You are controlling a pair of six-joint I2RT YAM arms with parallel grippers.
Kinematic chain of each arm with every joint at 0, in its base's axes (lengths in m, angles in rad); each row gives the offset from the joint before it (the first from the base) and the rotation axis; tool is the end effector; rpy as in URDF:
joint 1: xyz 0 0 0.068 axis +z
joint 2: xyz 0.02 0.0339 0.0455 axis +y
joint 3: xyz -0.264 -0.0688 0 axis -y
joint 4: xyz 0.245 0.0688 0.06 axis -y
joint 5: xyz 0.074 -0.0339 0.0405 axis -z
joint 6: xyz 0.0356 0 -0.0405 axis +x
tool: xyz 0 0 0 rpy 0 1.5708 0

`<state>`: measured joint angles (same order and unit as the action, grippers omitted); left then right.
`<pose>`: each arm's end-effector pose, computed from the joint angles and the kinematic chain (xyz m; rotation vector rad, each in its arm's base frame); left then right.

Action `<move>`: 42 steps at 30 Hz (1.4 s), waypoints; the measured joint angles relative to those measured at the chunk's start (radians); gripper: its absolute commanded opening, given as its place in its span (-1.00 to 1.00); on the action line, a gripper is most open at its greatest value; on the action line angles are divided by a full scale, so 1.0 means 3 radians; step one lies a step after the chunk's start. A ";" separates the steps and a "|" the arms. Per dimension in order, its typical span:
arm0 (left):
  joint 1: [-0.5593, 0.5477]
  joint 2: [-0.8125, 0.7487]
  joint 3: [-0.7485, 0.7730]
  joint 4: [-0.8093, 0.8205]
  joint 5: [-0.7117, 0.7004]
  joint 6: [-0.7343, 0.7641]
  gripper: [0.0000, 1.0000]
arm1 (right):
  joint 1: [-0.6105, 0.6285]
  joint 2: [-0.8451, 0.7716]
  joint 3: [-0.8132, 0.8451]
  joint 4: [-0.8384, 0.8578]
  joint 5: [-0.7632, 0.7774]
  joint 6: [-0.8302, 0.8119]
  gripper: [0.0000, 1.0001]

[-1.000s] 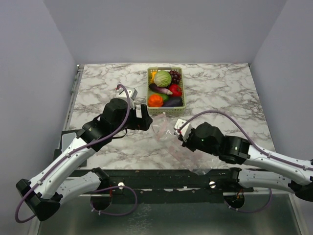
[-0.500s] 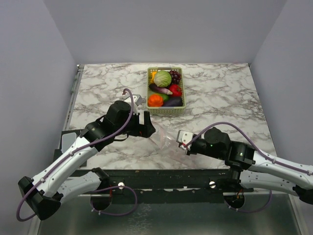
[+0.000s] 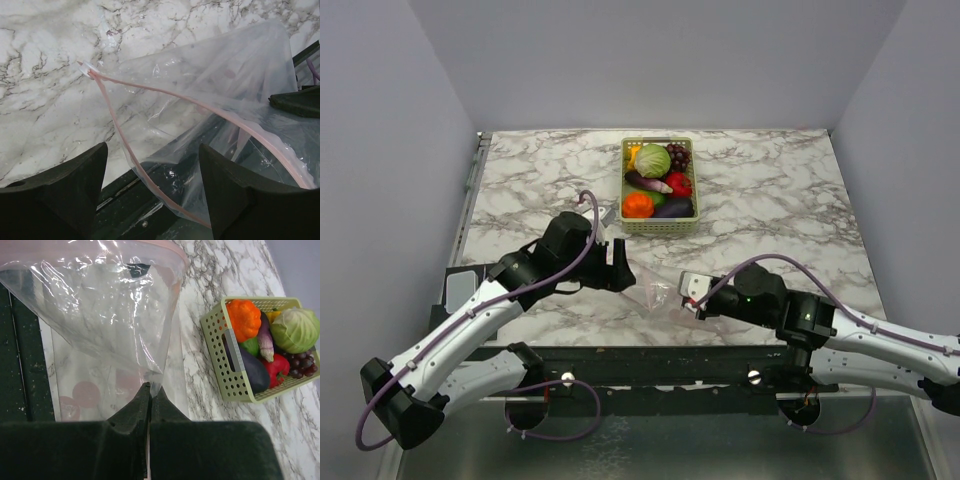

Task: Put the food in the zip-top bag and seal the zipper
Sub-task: Open the zipper of the food storage bag at the center of the board.

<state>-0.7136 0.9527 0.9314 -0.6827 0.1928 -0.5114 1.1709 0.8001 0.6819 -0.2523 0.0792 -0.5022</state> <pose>0.1439 -0.1336 0.3129 0.3502 2.3846 -0.8310 0.0760 0.1725 0.2939 -1.4172 1.3506 0.3662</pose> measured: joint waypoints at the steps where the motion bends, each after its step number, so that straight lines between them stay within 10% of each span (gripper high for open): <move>1: 0.0000 -0.0001 -0.0014 -0.0001 0.0014 -0.0003 0.52 | 0.0003 0.0000 -0.0015 0.0011 0.0011 -0.0001 -0.99; 9: 0.0000 -0.0032 -0.0148 -0.0003 0.0160 -0.0085 0.26 | 0.0028 0.0001 -0.0056 0.0080 0.0092 -0.0014 -0.99; 22: 0.0025 -0.0041 -0.0278 0.0017 0.0317 -0.0229 -1.00 | 0.0055 0.0042 -0.0083 0.0134 0.0214 -0.0011 -0.99; 42: 0.0037 -0.0046 -0.0010 -0.0155 -0.0125 0.0055 -1.00 | 0.0065 0.0090 0.0291 -0.0149 0.0345 0.0604 -0.10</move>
<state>-0.7025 0.9390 0.9283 -0.7292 0.1555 -0.4950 1.1904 0.8272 0.7692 -0.2970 0.1825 -0.3210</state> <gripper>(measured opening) 0.006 0.424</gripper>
